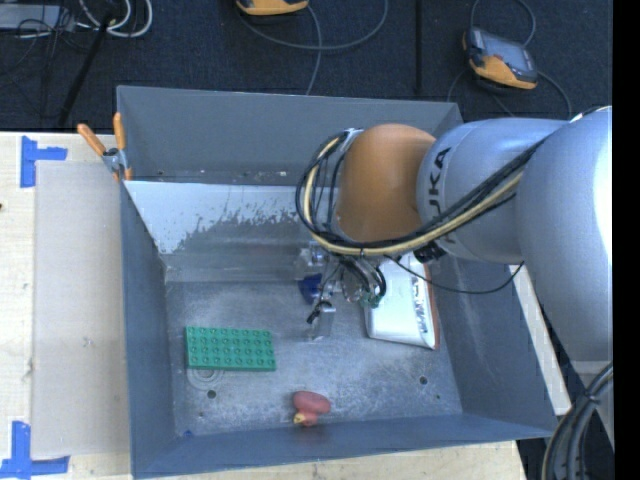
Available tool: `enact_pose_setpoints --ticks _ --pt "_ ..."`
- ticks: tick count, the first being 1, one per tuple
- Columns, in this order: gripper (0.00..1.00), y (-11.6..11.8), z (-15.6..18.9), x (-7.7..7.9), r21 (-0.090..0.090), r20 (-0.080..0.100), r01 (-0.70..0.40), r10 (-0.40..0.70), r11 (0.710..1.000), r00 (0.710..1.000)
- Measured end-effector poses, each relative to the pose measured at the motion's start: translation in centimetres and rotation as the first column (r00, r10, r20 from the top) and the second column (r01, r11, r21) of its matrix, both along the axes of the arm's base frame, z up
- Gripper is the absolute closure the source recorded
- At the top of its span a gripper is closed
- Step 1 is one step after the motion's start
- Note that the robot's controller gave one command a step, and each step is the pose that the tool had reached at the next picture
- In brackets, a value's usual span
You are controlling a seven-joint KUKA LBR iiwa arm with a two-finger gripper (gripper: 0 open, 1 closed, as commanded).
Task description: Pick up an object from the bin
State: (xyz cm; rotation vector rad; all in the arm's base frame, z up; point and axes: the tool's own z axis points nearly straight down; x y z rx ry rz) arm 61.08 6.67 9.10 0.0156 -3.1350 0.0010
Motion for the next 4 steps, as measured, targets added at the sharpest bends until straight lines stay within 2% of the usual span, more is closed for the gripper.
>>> enact_pose_setpoints --ticks 1,2,3,4 --pt "0.0 -2.0 -2.3 0.0 0.0 0.003 -0.024 0.024 1.0 1.0" --pt "1.0 -1.9 -2.1 0.1 0.001 0.006 -0.021 0.021 1.0 1.0" --pt "0.0 -2.0 -2.2 0.0 0.001 0.005 -0.02 0.02 1.0 1.0" --pt "0.0 -1.2 3.9 -2.5 0.002 0.01 0.006 -0.007 1.0 1.0"
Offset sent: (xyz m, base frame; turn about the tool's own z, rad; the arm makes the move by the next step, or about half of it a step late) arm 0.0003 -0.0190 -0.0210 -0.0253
